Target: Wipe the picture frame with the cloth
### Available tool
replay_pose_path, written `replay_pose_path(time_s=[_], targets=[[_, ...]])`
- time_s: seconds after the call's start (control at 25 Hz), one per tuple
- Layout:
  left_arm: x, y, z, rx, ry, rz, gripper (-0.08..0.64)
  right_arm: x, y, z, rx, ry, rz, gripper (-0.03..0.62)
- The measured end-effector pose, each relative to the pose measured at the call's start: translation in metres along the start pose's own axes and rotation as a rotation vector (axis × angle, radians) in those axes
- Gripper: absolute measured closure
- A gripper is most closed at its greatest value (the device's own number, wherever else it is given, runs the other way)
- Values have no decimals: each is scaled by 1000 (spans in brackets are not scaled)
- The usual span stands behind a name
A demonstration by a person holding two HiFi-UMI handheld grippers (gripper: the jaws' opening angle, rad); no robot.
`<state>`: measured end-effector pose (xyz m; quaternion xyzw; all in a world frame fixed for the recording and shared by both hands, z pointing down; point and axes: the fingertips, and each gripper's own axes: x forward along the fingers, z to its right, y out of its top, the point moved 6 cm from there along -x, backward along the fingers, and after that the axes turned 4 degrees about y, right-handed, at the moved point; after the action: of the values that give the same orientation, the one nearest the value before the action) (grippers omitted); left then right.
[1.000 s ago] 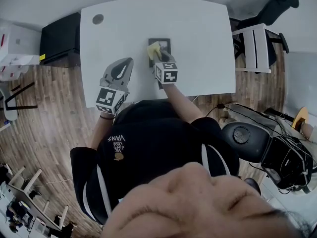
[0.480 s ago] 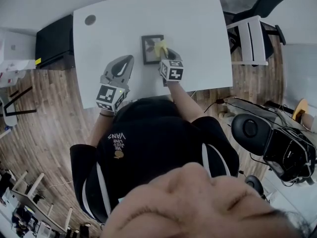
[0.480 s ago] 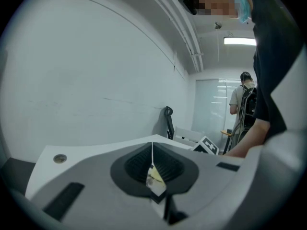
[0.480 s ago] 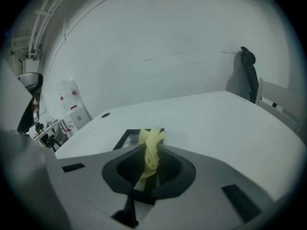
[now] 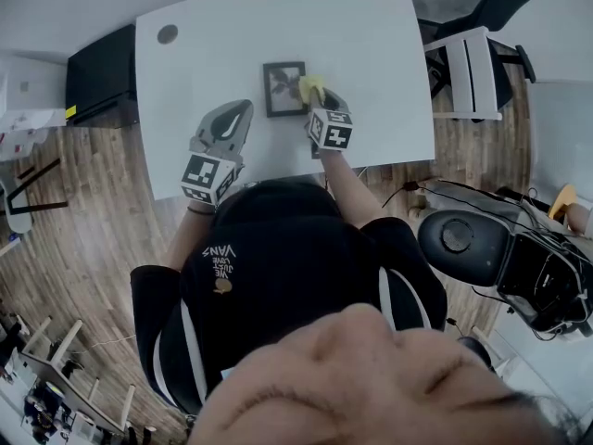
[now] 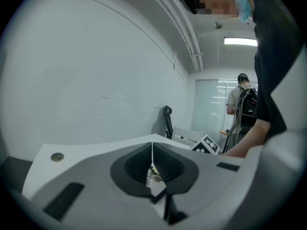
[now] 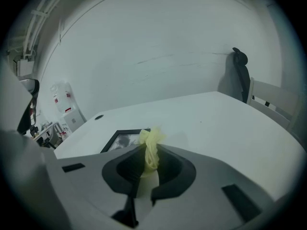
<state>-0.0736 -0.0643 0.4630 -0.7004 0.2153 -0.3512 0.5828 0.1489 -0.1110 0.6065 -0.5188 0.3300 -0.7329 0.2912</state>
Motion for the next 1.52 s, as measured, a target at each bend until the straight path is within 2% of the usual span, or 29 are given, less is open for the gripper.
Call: replay_pose_path(time_s=[0.36,0.64,1.04,1.52], targets=[[-2,2,1,-9,-4,4,543,-9,8,-7,20,9,44,545],[-15,-3,-4,-10,20,-1,543,-7,14,-42,22,91,69,545],[-37,-6,-16,-21,51,-4,543,8,0,-95,-15,183,21,545],[-42,-14,-27,-37,58,-13,543,23,-15,-96,-36,157,-18,545]])
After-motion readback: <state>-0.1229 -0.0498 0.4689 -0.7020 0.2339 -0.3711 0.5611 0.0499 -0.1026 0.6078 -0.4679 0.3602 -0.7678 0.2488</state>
